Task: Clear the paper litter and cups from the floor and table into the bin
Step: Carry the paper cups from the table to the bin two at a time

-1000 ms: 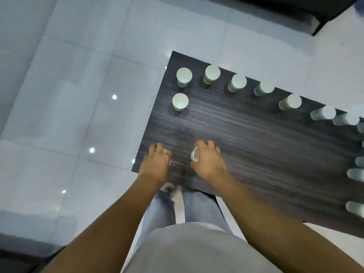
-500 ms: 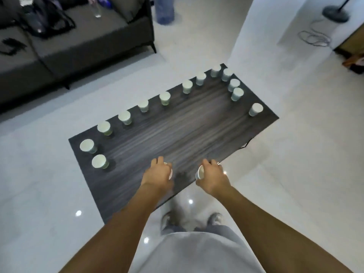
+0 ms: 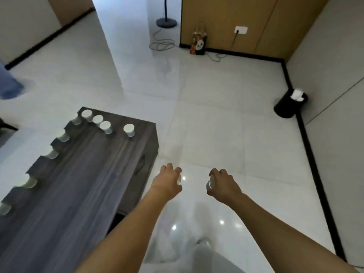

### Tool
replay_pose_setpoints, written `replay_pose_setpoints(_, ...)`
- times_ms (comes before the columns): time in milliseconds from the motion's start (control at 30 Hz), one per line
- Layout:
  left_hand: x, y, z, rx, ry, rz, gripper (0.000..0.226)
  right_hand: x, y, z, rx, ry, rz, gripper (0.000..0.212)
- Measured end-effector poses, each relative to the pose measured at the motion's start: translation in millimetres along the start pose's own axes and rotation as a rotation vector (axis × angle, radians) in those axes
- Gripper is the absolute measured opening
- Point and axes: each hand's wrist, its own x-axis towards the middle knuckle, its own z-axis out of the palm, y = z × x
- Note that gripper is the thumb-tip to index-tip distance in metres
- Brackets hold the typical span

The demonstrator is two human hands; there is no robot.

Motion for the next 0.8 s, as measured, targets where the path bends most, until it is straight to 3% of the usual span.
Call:
replay_pose_setpoints(367,177.3,220.6,-17.6,0.158,-0.075,0.353,0.052,62.4,191.4,-130.4,0.224,0.141,0.277,0.057)
replay_pose_setpoints(800,447.9,401.0,-80.9,0.241,-0.201,0.571,0.057,247.6,315.4,-298.2,0.352,0.217,0.505,0.050)
